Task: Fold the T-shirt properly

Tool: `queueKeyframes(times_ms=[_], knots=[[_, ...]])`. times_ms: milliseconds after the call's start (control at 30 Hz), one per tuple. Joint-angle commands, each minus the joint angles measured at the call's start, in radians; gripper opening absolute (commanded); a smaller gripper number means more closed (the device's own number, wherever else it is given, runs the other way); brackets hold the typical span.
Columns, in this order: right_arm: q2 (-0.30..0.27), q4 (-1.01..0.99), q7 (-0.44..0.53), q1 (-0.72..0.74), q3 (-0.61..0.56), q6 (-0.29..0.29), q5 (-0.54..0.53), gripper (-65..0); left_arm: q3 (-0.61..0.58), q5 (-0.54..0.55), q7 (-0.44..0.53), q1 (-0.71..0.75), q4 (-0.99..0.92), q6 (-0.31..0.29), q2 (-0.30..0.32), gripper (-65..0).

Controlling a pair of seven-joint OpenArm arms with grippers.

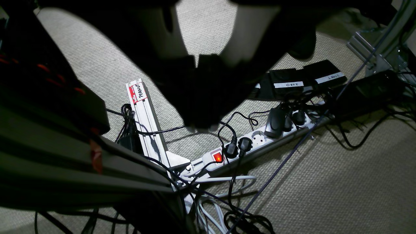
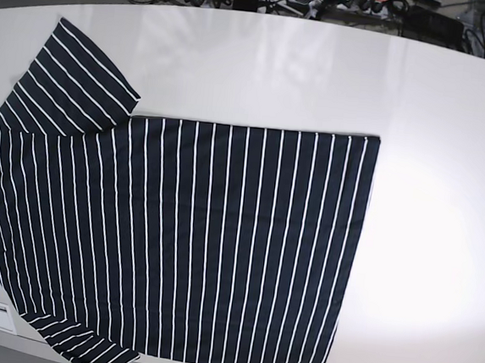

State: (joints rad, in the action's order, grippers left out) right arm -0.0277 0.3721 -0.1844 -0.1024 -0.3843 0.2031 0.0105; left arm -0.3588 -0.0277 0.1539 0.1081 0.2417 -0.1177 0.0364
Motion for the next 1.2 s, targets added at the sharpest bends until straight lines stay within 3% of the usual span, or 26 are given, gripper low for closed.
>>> queueKeyframes(times_ms=[0, 200, 333, 500, 867, 1167], knots=[[0.0, 0.008, 0.007, 0.0, -0.001, 0.006, -0.002, -65.0, 0.0, -0.006, 0.011, 0.002, 0.005, -0.011, 0.003, -65.0], [0.0, 0.008, 0.006, 0.0, -0.001, -0.002, -0.002, -65.0, 0.0, -0.01, 0.01, 0.002, 0.005, -0.011, 0.002, -65.0], [0.0, 0.008, 0.007, 0.0, -0.001, -0.001, -0.002, -65.0, 0.0, -0.011, 0.01, 0.002, 0.005, -0.041, 0.002, -65.0], [0.0, 0.008, 0.008, 0.0, -0.001, 0.022, -0.002, -65.0, 0.0, -0.018, 0.011, 0.002, 0.005, -0.04, 0.002, -65.0], [0.0, 0.008, 0.015, 0.0, -0.001, 0.007, -0.002, -65.0, 0.0, -0.018, 0.011, 0.002, 0.005, -0.04, 0.003, -65.0], [0.0, 0.009, 0.018, 0.0, -0.001, 0.044, -0.002, -65.0, 0.0, -0.018, 0.009, 0.002, 0.02, -0.04, 0.003, -65.0]])
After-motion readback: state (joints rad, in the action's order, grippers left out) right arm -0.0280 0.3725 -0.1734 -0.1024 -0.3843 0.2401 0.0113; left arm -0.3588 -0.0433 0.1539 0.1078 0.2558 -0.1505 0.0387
